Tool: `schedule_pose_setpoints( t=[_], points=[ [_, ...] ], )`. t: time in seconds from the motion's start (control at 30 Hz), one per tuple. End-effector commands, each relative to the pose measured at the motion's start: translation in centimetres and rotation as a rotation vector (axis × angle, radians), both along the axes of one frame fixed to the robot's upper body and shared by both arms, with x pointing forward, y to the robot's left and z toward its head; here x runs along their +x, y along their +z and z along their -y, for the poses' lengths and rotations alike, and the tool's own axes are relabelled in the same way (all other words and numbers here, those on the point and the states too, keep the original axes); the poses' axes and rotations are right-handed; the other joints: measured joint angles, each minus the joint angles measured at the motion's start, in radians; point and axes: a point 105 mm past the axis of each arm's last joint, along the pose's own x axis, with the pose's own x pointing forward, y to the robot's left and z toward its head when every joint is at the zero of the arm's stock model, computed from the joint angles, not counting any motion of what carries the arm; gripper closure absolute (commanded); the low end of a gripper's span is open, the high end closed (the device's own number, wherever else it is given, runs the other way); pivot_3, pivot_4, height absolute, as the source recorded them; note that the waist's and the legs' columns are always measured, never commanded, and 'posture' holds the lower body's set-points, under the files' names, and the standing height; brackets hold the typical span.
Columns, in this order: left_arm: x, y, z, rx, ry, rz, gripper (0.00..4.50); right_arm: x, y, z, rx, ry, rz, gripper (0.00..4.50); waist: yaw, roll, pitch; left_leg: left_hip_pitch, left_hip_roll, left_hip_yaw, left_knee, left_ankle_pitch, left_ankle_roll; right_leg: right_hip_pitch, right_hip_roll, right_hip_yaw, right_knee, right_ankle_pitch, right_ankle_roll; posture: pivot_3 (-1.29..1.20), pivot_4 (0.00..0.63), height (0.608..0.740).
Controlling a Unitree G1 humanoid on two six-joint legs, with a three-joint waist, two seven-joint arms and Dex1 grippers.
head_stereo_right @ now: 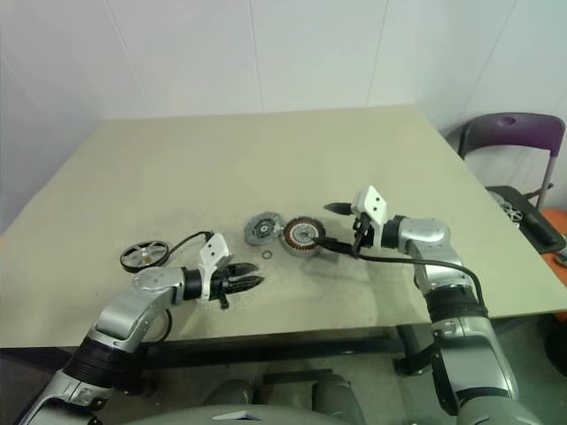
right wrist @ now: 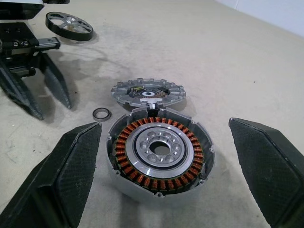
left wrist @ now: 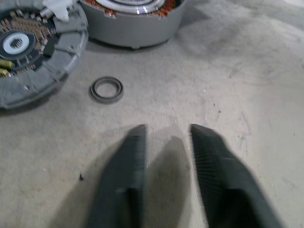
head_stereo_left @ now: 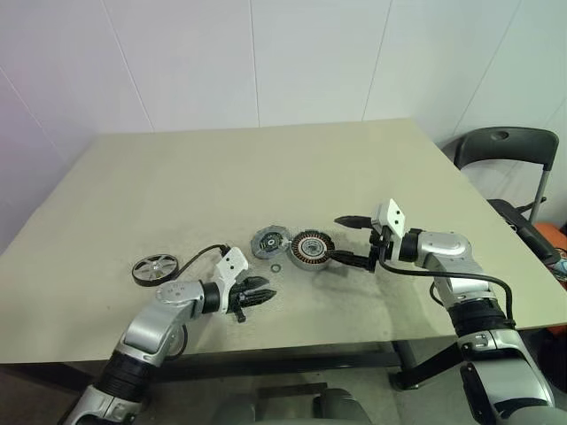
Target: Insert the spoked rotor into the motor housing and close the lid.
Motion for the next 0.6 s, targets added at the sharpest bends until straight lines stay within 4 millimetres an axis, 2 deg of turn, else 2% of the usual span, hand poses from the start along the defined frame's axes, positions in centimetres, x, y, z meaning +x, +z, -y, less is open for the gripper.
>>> schedule_pose_setpoints(
  t=[0.03, 0.2, 0.37, 0.6],
  points=[
    [0.7, 0.5, 0.1, 0.019, 0.005, 0.035, 1.68, 0.5, 1.7, -0.5, 0.020, 0.012, 0.057, 0.00, 0.000, 0.000, 0.000, 0.000, 0.000, 0.000, 0.000, 0.000, 0.000, 0.000, 0.000, 0.000, 0.000, 0.000, 0.000, 0.00, 0.000, 0.740],
    [0.9, -0.6, -0.3, 0.052, 0.023, 0.019, 0.04, 0.5, 1.8, -0.4, 0.019, 0.008, 0.060, 0.00, 0.001, 0.000, 0.000, 0.001, 0.000, 0.000, 0.000, 0.000, 0.000, 0.000, 0.000, 0.000, 0.000, 0.000, 0.000, 0.00, 0.000, 0.740],
    [1.0, -1.2, -0.5, 0.050, 0.034, 0.004, 0.04, 0.5, 1.8, -0.4, 0.018, 0.002, 0.065, 0.00, 0.000, 0.000, 0.000, 0.004, 0.000, 0.001, 0.000, 0.000, 0.000, 0.003, 0.000, 0.000, 0.001, 0.000, 0.000, 0.00, 0.000, 0.740],
    [2.5, -2.1, -0.1, 0.090, 0.071, 0.025, 0.04, 0.4, 1.8, -0.2, 0.018, -0.002, 0.067, 0.00, 0.003, 0.001, 0.000, 0.009, 0.000, 0.000, 0.004, 0.000, 0.000, 0.011, 0.000, 0.000, 0.001, -0.002, -0.002, 0.00, 0.000, 0.740]
  ],
)
